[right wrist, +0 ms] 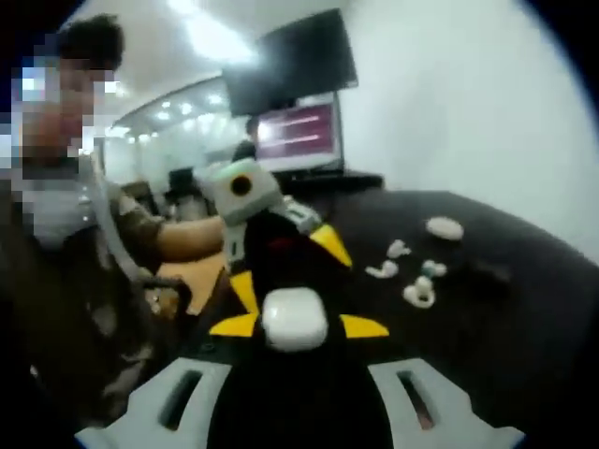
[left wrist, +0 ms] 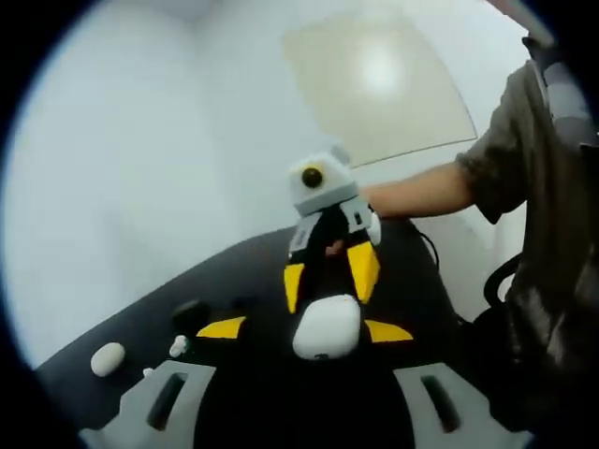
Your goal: Pick up three earphones and place each one into its charging case using tactile feedback, ensure that each earphone is properly inserted and securely positioned inside the case.
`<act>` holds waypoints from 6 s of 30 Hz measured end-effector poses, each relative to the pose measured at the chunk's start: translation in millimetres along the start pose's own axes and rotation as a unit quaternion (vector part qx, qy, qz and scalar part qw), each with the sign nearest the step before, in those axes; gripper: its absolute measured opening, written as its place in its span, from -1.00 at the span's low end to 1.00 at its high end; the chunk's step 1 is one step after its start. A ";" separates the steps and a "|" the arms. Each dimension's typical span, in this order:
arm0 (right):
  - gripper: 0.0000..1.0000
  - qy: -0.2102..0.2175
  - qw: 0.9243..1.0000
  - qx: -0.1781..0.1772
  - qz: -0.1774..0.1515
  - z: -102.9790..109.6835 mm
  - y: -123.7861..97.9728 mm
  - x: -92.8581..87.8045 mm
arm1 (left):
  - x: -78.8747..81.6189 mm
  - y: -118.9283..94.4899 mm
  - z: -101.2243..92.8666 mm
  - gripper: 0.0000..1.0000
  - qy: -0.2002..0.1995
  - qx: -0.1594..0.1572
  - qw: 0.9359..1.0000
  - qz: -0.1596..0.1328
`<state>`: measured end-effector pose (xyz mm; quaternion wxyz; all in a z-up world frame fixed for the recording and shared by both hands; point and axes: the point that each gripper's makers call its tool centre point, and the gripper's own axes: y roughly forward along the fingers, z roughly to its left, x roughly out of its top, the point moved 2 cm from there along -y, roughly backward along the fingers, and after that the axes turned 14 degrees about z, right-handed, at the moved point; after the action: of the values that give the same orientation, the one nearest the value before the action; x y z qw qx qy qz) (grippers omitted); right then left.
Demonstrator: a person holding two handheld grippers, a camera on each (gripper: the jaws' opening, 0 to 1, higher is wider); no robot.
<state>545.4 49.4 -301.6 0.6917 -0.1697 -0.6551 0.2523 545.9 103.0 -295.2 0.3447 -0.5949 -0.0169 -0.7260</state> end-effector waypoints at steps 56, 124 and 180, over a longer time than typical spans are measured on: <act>-0.42 -0.017 0.999 -0.002 -0.027 29.4 5.6 -8.0 | -12.5 -12.1 22.9 -0.70 -0.009 0.118 0.992 0.053; -0.39 -0.100 0.995 0.007 -0.006 58.0 20.7 -5.1 | 1.0 4.4 -37.1 0.00 -0.194 -0.121 0.972 0.049; -0.63 -0.073 0.994 -0.085 -0.016 16.8 -0.2 22.1 | -4.8 0.9 -25.1 -0.72 -0.117 -0.120 0.985 0.041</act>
<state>529.1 60.3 -281.9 0.6291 -0.1988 -0.7253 0.1967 525.2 93.7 -307.1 0.2958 -0.7126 0.0544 -0.6338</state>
